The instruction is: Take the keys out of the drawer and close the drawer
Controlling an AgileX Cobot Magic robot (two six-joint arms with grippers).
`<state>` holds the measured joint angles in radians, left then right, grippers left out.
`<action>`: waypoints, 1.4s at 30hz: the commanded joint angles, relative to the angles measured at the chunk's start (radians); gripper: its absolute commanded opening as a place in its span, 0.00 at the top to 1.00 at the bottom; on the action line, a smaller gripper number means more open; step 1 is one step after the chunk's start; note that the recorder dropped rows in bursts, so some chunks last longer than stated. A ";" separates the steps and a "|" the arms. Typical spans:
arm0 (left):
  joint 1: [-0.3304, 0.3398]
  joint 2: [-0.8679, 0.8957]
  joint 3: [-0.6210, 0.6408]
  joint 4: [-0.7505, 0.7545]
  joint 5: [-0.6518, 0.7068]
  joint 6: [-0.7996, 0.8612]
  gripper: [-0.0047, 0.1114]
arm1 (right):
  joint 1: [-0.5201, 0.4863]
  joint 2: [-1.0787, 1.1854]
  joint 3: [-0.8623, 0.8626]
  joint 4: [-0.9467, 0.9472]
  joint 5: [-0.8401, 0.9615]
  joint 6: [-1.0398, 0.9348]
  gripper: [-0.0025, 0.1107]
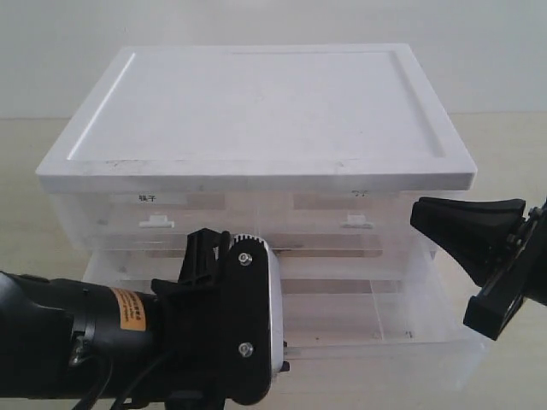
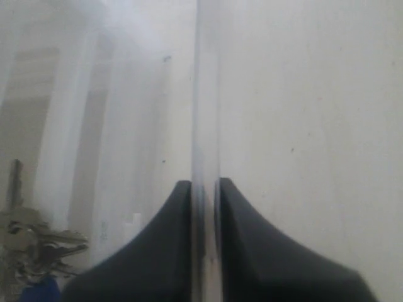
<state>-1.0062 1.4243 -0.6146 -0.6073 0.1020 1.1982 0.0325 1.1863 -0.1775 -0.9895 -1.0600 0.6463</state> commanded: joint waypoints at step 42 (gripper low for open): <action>-0.007 -0.165 -0.002 -0.282 0.179 0.006 0.45 | -0.001 0.001 -0.004 0.004 -0.005 0.001 0.98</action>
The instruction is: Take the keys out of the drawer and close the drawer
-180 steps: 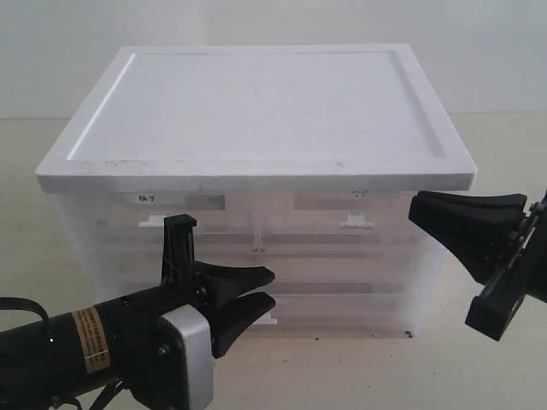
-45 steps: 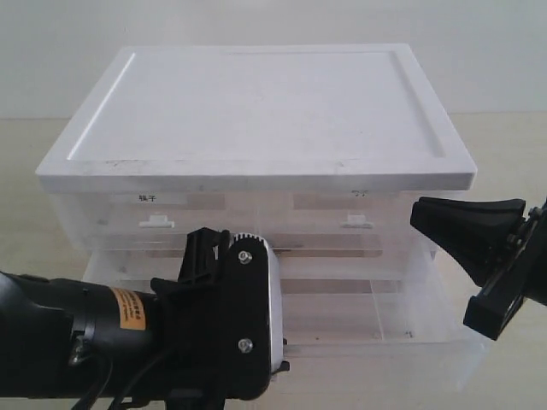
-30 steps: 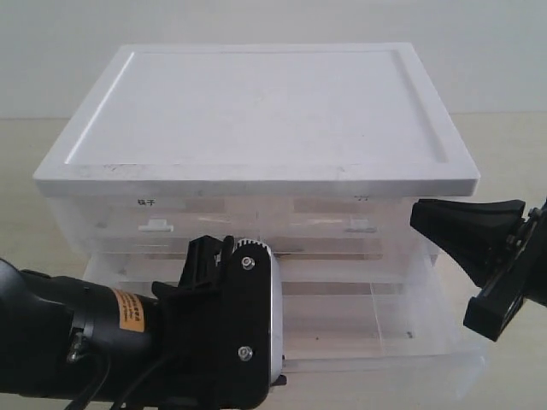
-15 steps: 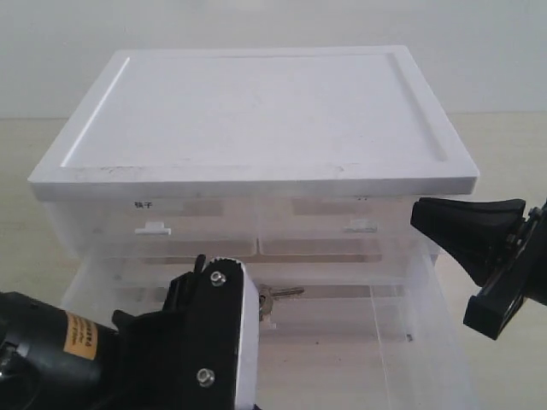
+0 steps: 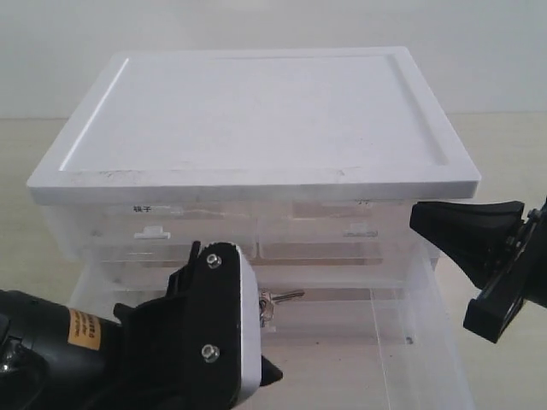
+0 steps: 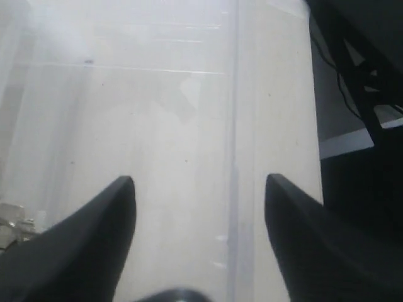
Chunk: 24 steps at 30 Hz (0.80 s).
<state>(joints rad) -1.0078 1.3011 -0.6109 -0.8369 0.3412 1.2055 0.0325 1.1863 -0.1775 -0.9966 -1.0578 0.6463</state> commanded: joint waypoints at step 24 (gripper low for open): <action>0.050 0.208 -0.004 -0.109 -0.440 -0.060 0.45 | -0.001 0.001 -0.004 0.011 -0.007 0.003 0.98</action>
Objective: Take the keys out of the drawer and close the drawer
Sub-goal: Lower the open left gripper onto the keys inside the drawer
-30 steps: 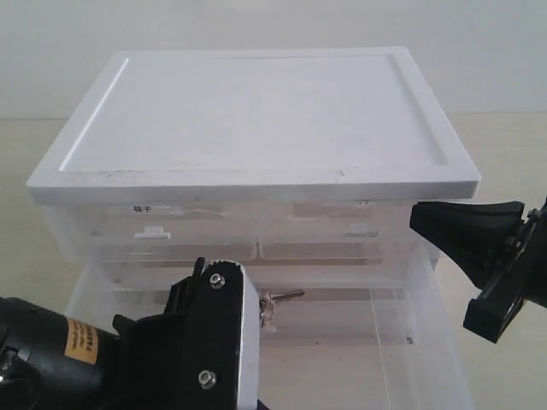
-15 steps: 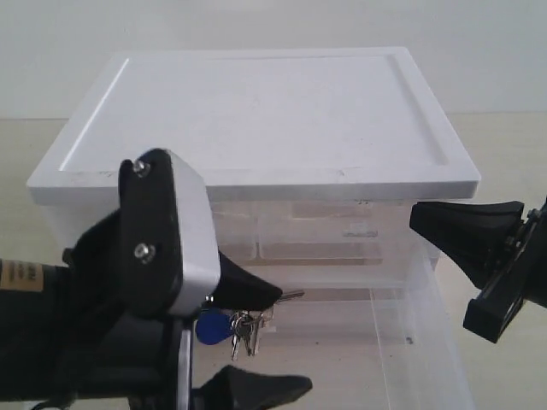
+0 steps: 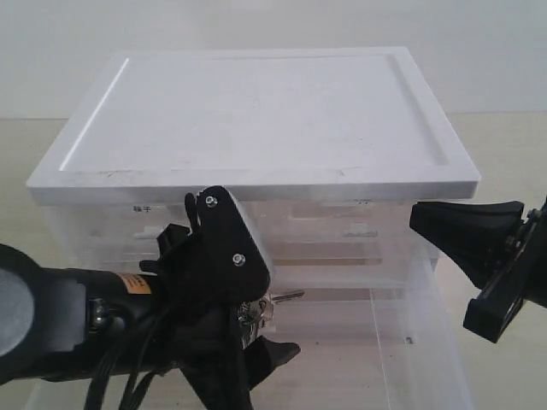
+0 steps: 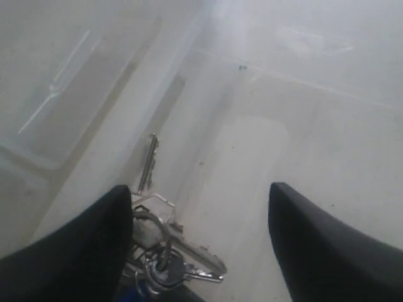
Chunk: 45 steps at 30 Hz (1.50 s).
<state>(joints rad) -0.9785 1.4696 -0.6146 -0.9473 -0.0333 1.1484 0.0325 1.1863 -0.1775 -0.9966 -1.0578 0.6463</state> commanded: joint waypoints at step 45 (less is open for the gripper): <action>0.024 0.108 0.102 0.125 -0.392 -0.126 0.45 | -0.001 0.001 -0.004 0.001 -0.006 0.010 0.98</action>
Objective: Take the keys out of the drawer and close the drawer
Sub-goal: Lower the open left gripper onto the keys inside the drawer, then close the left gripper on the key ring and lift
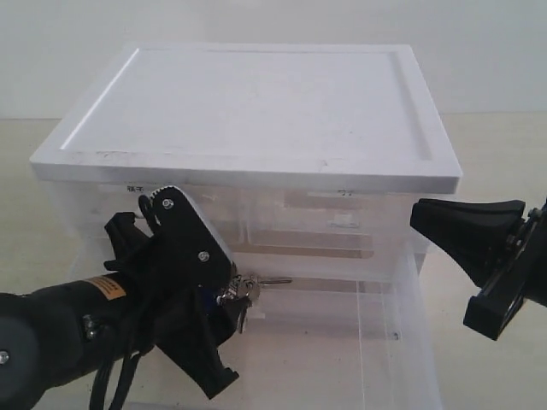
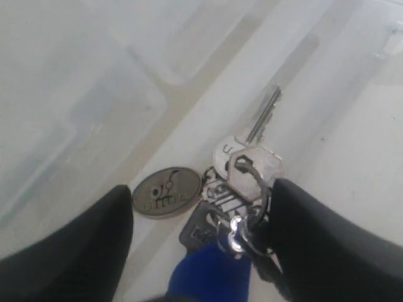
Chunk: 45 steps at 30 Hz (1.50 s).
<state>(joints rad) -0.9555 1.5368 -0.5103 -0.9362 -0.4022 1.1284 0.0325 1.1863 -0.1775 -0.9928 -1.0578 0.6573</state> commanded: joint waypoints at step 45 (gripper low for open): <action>0.063 -0.099 0.028 -0.100 0.063 -0.157 0.34 | -0.001 0.001 -0.004 -0.007 0.015 0.013 0.98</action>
<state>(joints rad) -0.9019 1.3994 -0.4845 -1.0141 -0.3018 0.9805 0.0325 1.1863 -0.1775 -0.9966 -1.0418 0.6655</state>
